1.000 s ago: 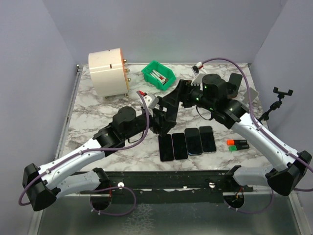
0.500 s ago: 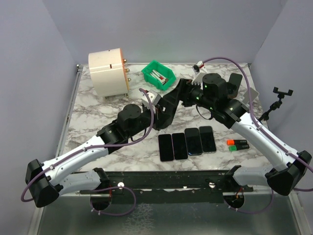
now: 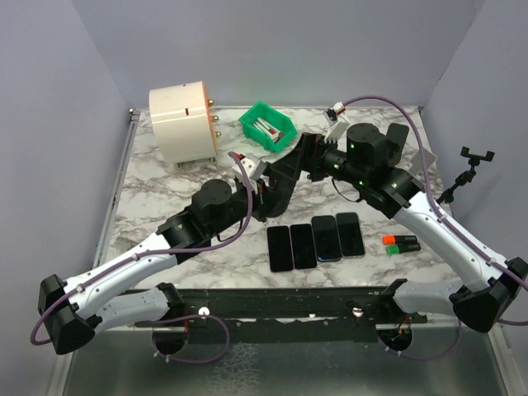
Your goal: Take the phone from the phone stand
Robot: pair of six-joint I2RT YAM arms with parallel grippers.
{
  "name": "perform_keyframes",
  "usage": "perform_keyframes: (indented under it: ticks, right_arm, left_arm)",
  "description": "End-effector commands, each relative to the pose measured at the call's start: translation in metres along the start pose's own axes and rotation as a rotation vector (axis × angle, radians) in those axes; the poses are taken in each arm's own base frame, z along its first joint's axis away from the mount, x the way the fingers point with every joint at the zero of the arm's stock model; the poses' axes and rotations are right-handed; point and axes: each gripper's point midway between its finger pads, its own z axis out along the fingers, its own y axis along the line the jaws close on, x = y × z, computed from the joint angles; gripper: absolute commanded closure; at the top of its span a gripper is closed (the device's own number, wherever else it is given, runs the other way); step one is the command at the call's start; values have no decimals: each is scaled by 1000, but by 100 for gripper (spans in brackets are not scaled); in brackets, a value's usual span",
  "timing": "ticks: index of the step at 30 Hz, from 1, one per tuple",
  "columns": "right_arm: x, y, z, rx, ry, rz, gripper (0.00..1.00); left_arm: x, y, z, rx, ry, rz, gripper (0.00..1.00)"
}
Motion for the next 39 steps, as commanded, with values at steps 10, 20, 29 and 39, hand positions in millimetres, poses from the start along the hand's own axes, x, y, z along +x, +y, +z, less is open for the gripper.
perform_keyframes:
  ticks: [10, 20, 29, 39]
  right_arm:
    - [-10, 47, -64, -143, -10, -59, 0]
    - [32, -27, -115, 65, -161, -165, 1]
    - [48, -61, -128, 154, -236, -192, 2]
    - [57, -70, -120, 177, -201, -187, 3]
  left_arm:
    - [0, 23, -84, -95, -83, -42, 100]
    - [123, 61, -116, -249, 15, -553, 100]
    - [185, 72, -107, -290, 87, -696, 100]
    - [219, 71, -85, -284, 162, -736, 100]
